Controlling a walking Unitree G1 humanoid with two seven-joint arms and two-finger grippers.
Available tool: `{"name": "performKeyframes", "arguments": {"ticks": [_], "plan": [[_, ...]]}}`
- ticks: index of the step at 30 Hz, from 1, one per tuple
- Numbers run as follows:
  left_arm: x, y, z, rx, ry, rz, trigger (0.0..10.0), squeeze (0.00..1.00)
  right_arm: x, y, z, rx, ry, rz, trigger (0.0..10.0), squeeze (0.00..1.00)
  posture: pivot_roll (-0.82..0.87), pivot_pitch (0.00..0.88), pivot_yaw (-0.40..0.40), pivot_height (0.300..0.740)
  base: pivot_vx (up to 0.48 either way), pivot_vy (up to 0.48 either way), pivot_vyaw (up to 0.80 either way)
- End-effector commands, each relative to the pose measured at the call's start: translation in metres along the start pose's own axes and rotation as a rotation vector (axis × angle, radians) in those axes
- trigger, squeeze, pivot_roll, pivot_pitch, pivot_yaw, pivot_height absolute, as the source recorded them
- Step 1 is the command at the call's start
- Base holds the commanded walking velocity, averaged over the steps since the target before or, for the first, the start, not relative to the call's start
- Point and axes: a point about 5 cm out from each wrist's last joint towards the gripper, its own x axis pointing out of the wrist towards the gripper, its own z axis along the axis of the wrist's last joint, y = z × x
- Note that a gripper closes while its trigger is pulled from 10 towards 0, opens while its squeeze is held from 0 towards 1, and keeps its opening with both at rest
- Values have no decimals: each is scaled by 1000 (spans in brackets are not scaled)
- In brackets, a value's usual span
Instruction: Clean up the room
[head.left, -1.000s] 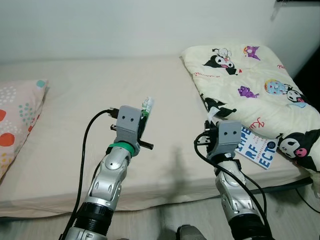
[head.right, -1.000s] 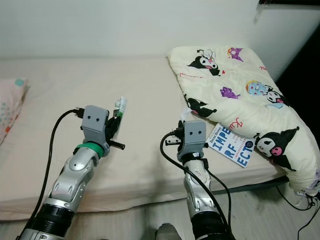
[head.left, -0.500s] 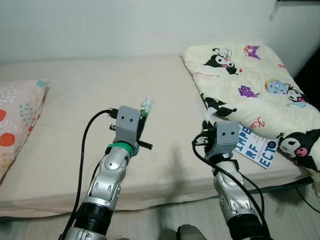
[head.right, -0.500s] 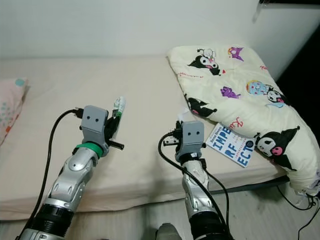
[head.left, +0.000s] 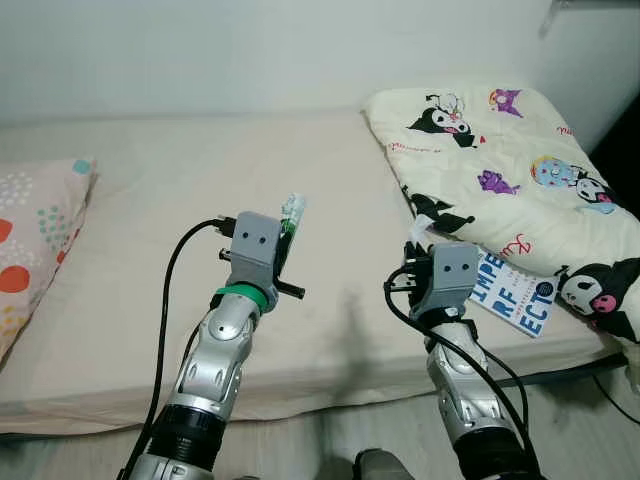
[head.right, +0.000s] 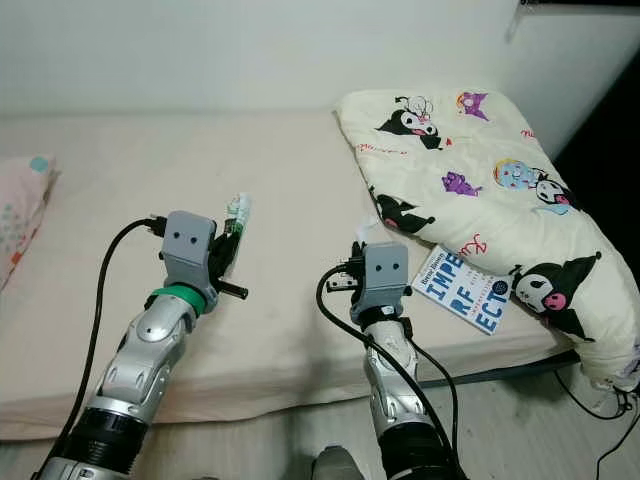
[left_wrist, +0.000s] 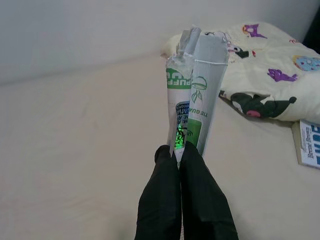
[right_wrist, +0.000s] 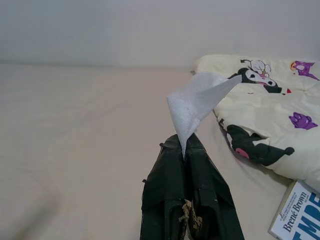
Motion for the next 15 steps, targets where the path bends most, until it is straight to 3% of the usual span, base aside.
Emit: {"name": "performKeyframes", "arguments": {"ticks": [1, 4, 15], "plan": [[-1, 1, -7, 0, 20, 0, 10000, 0, 0, 4, -3, 16, 14, 16, 10000, 0, -47, 14, 21, 740, 0, 0, 0], [-1, 1, -7, 0, 19, -1, 10000, 0, 1, 5, -3, 17, 15, 18, 10000, 0, -47, 14, 20, 740, 0, 0, 0], [-2, 0, -8, -2, 19, -4, 10000, 0, 3, 11, -1, 33, 14, 43, 10000, 0, -47, 9, 19, 740, -413, 0, 0]]}}
